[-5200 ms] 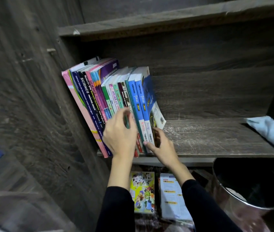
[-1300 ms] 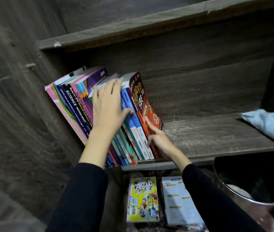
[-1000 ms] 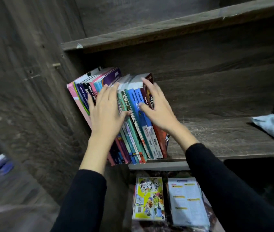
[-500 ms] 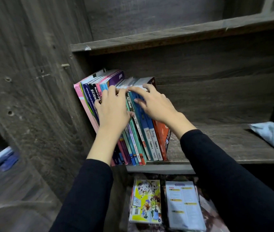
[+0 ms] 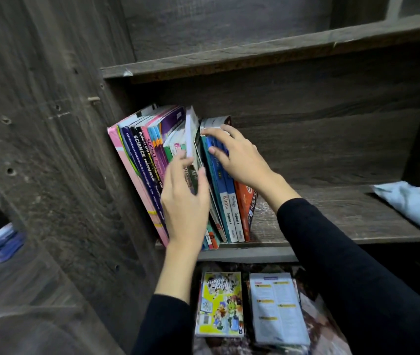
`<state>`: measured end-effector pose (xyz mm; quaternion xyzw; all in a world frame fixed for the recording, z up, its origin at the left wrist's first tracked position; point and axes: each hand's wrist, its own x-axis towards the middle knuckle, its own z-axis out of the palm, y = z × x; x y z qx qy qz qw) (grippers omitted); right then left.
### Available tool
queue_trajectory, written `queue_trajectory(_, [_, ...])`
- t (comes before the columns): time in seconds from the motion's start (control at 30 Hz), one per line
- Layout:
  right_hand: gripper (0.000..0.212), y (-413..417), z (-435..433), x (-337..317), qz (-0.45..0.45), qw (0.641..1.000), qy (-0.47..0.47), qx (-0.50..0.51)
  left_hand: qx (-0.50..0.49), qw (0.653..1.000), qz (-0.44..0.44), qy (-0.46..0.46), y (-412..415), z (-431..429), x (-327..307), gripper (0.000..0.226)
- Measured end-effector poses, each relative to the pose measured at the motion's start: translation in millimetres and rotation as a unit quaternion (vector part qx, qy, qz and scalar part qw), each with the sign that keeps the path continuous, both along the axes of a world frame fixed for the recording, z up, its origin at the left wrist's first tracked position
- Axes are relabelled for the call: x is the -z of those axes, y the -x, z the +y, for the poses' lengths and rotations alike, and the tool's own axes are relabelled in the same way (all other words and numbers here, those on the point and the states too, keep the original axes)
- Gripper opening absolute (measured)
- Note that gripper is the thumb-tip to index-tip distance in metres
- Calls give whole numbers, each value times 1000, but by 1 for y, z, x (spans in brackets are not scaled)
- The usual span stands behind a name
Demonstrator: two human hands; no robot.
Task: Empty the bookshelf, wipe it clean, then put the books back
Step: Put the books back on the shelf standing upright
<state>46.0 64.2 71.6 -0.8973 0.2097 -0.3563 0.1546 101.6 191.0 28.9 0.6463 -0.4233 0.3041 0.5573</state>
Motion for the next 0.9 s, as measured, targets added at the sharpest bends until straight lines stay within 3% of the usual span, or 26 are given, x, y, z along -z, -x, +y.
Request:
queue_trajectory(0.13, [40, 1, 1, 0, -6, 1000, -8, -4, 30, 993, 80, 84, 14, 7, -5, 14])
queue_trajectory(0.27, [40, 1, 0, 0, -23, 1000, -6, -9, -21, 992, 51, 112, 19, 20, -19, 22])
queue_trajectory(0.37, [40, -1, 0, 3, -21, 1000, -3, -8, -8, 994, 107, 17, 26, 28, -13, 50])
queue_trajectory(0.47, [41, -4, 1, 5, -11, 1000, -4, -10, 29, 969, 214, -119, 27, 35, 1, 71])
queue_trajectory(0.57, [42, -10, 5, 5, -4, 1000, -6, -11, 39, 953, 256, -155, 16, 41, 9, 53])
queue_trajectory(0.83, [54, -7, 19, 2, 49, 998, -42, -6, 49, 969, 217, -111, 28, 77, -15, 31])
queue_trajectory(0.9, [59, 12, 48, 10, -23, 998, -57, -34, 79, 967, 220, -98, 29, 91, -24, 25])
